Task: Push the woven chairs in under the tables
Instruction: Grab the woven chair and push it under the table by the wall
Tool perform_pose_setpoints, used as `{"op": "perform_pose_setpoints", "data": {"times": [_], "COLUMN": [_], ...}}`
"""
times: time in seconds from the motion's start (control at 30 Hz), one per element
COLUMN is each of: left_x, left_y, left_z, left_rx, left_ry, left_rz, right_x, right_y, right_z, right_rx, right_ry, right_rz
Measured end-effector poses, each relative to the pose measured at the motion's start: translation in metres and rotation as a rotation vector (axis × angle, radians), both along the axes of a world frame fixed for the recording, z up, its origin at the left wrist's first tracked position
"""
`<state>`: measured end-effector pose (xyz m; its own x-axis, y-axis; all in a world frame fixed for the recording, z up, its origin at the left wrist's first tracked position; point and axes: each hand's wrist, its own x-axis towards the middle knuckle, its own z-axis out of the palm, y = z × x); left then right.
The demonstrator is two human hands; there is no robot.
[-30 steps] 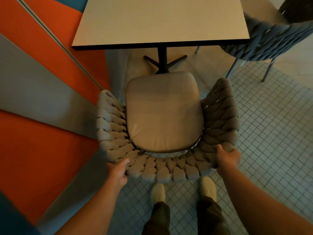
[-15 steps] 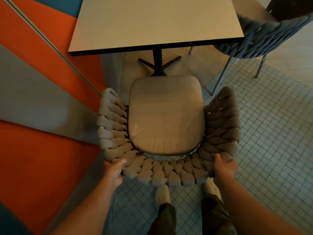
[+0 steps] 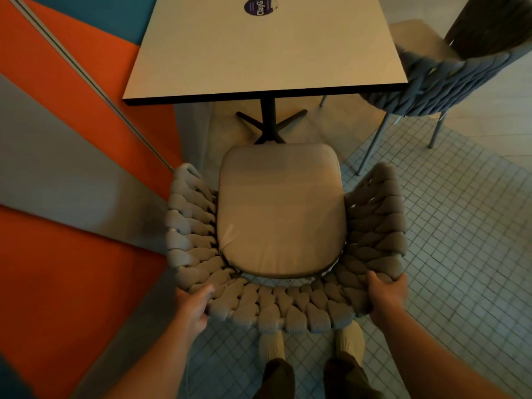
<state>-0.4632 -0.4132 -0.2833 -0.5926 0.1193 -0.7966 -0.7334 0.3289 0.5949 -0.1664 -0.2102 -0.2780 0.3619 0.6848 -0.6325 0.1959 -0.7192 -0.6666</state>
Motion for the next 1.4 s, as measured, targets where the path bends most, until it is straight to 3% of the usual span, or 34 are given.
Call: {"op": "perform_pose_setpoints", "data": {"times": [1.4], "left_x": [0.017], "left_y": [-0.012], "left_z": [0.01], "left_rx": [-0.01], "left_ry": [-0.031], "left_rz": [0.038], "right_x": [0.014], "right_y": [-0.012], "right_z": [0.002], "right_rx": [-0.04], "right_ry": [-0.062], "right_rz": [0.043]}}
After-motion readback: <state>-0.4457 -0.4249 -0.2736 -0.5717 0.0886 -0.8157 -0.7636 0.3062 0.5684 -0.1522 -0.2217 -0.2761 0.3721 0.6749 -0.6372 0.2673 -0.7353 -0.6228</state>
